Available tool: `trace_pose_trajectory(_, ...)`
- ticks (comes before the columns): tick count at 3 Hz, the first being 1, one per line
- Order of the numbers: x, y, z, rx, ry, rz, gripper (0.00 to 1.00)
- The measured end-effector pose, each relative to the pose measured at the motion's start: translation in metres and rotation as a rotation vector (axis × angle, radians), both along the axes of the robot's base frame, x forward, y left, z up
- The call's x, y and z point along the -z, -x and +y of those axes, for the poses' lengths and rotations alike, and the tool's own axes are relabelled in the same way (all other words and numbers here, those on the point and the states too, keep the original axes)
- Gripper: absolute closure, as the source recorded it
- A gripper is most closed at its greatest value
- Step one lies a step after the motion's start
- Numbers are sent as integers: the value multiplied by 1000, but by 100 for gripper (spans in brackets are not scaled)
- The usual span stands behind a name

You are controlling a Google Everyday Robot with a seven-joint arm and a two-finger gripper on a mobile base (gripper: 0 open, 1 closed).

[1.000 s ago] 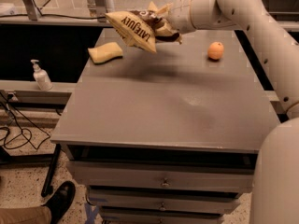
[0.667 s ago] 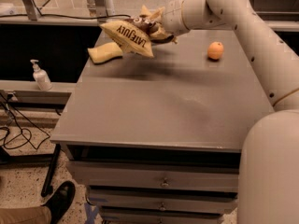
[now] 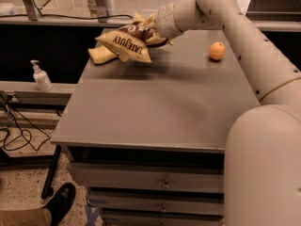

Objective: Move brown chip bag near sponge

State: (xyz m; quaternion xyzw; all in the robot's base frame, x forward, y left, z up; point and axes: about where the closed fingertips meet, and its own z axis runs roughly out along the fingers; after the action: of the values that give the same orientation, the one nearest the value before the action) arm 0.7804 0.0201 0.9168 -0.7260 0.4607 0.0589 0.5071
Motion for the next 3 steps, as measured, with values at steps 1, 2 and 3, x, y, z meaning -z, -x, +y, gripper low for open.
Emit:
trace_pose_trajectory(1,4,2,4,-17,19,5,59)
trace_pose_trajectory(2,6,2,7,-32,32,3,36)
trace_pose_trajectory(3,5,-1,1,-27,41,-5,12)
